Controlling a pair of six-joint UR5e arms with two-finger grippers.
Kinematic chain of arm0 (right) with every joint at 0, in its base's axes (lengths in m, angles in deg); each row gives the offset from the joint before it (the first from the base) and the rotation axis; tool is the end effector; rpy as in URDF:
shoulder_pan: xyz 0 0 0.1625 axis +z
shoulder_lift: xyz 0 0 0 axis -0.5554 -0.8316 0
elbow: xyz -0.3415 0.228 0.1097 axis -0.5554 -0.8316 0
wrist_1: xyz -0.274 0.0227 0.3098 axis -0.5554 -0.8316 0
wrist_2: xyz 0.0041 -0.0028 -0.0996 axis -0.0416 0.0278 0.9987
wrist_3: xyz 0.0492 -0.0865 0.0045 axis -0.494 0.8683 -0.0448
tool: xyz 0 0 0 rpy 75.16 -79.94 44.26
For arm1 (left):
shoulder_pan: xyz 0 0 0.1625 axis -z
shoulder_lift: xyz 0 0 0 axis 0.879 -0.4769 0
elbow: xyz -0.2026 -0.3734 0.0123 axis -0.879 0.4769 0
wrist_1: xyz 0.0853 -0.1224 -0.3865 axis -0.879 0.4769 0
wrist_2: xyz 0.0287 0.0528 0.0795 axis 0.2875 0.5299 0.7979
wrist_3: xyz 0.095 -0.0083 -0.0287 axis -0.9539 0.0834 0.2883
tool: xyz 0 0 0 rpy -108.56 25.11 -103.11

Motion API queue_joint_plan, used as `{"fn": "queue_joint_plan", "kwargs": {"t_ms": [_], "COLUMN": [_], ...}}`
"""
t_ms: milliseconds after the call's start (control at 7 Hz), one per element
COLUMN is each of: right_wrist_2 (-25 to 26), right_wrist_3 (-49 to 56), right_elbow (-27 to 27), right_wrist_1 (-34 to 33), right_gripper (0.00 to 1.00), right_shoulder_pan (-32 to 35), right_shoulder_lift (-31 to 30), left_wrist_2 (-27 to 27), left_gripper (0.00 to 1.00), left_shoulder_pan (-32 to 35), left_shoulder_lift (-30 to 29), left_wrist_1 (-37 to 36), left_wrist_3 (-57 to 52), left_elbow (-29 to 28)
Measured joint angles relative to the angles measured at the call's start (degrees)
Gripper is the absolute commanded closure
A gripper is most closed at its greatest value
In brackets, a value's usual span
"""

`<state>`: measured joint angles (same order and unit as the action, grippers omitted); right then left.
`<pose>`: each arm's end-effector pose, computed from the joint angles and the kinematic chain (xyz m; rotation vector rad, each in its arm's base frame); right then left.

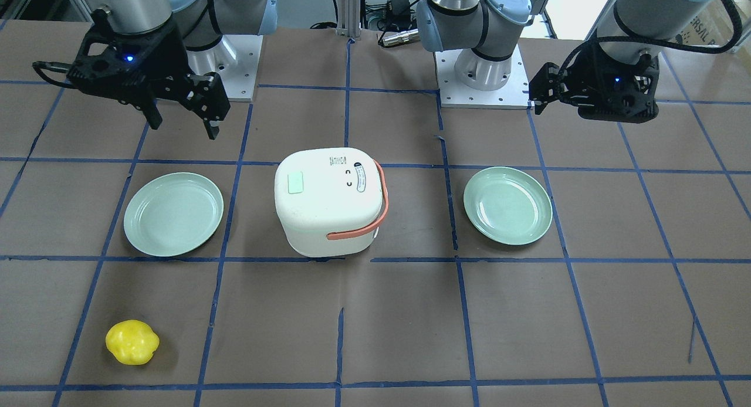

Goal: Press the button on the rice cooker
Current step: 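Move the right gripper over the rice cooker's green lid button, then lower the right gripper and press down on the green button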

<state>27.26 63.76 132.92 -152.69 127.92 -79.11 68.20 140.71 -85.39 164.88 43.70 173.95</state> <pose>0.1663 -0.4605 0.4867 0.3022 3.1163 -0.1651 -0.0353 -0.4635 0.4762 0.1608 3.0505 0.3357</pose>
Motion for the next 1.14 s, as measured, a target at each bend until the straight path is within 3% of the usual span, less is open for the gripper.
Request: {"fn": "queue_joint_plan", "kwargs": {"t_ms": [143,286,714,1143], "right_wrist_2": [-0.8,-2.3,-11.1,-10.3], "right_wrist_3": [-3.1,-4.9,-4.8,-2.1], "right_elbow": [0.1,0.2,0.3,0.5], "right_wrist_1": [-0.2,-0.5,-3.1,-4.0], "right_gripper": [0.73,0.83,0.93,0.93], "right_shoulder_pan": [3.3,6.1,9.0,8.6], "right_shoulder_lift": [0.4,1.3,6.9,8.7], "left_wrist_2": [0.0,0.0,0.0,0.0], "left_gripper": [0.00,0.00,0.00,0.00], "left_shoulder_pan": [0.0,0.0,0.0,0.0], "left_shoulder_lift": [0.0,0.0,0.0,0.0], "left_wrist_1": [0.0,0.0,0.0,0.0], "left_wrist_3": [0.0,0.0,0.0,0.0], "left_elbow": [0.0,0.0,0.0,0.0]}}
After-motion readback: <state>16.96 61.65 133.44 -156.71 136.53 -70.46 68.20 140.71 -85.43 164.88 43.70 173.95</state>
